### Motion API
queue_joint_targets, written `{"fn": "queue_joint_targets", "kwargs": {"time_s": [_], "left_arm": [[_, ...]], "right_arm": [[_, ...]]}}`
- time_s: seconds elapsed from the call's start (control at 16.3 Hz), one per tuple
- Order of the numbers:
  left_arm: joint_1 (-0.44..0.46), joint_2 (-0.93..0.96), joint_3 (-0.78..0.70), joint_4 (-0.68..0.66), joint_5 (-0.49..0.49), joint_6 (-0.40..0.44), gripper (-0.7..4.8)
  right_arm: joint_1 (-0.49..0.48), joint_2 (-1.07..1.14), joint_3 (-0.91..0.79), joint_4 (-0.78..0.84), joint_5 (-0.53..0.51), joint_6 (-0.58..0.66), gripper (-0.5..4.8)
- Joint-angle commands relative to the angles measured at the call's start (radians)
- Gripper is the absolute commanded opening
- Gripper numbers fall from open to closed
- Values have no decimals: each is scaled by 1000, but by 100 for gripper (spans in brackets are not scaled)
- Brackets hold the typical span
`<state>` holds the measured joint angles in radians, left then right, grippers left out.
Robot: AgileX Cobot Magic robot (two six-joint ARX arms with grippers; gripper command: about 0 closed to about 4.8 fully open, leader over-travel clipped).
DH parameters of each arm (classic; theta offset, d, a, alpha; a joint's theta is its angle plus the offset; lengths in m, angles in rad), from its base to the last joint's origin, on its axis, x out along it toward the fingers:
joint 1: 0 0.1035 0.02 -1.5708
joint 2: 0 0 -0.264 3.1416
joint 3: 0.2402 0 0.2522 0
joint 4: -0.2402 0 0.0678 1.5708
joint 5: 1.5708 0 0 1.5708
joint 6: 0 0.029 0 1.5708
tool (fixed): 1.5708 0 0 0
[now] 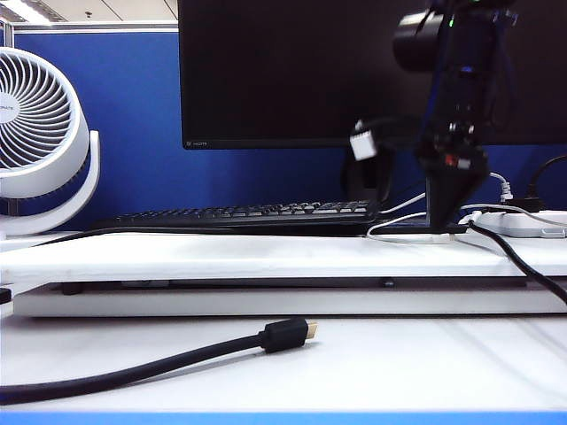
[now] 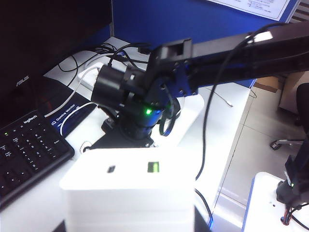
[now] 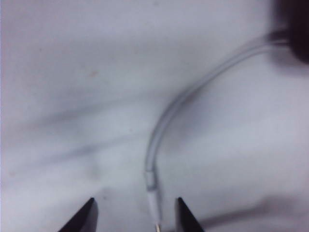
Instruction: Pick up the Type-C charging cable and the charging base, insert one end of the Type-C charger into the corresponding slot on the base, and finally place the plugged-in charger back on the table.
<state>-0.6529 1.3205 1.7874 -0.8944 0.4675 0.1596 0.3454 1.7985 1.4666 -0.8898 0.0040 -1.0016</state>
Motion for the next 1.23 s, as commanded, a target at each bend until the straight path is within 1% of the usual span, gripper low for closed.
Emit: {"fn": "queue_joint_targets", "kwargs": {"time_s": [0.06,0.31,0.43,0.49,0.61,0.68,0.74,0.8,0.86,0.98,1.04,1.1,1.23], "left_arm": [[-1,-6,5,14,5,-3,-6],[-1,-6,5,10,5,-4,-6],[-1,-6,5,10,5,-4,-6],[-1,-6,5,9,5,-4,-6],[-1,-6,5,8,5,-4,-6],[-1,-6,5,7,5,-4,-6],[-1,-6,5,4,5,-4,-6],[-1,-6,5,-1,5,-4,-6],[-1,-6,5,-6,5,-3,-6],[-1,-6,5,-9,5,-3,-6],[-1,-6,5,-9,5,-3,-6],[-1,-6,5,-9,5,-3,-6],[-1,-6,5,-8,5,-3,-6]], "right_arm": [[0,18,5,-3,5,-3,212],[0,34,5,7,27,-3,196],[0,37,5,6,48,-2,170],[0,38,5,7,53,-2,148],[0,38,5,7,68,-2,84],[0,38,5,7,69,-2,62],[0,38,5,8,69,-2,15],[0,37,5,11,68,1,-1],[0,33,5,18,61,16,-1],[0,19,22,27,-2,105,-1],[0,6,49,14,-61,166,-1],[0,-2,66,3,-92,188,-1],[0,-43,132,-16,-256,286,-1]]}}
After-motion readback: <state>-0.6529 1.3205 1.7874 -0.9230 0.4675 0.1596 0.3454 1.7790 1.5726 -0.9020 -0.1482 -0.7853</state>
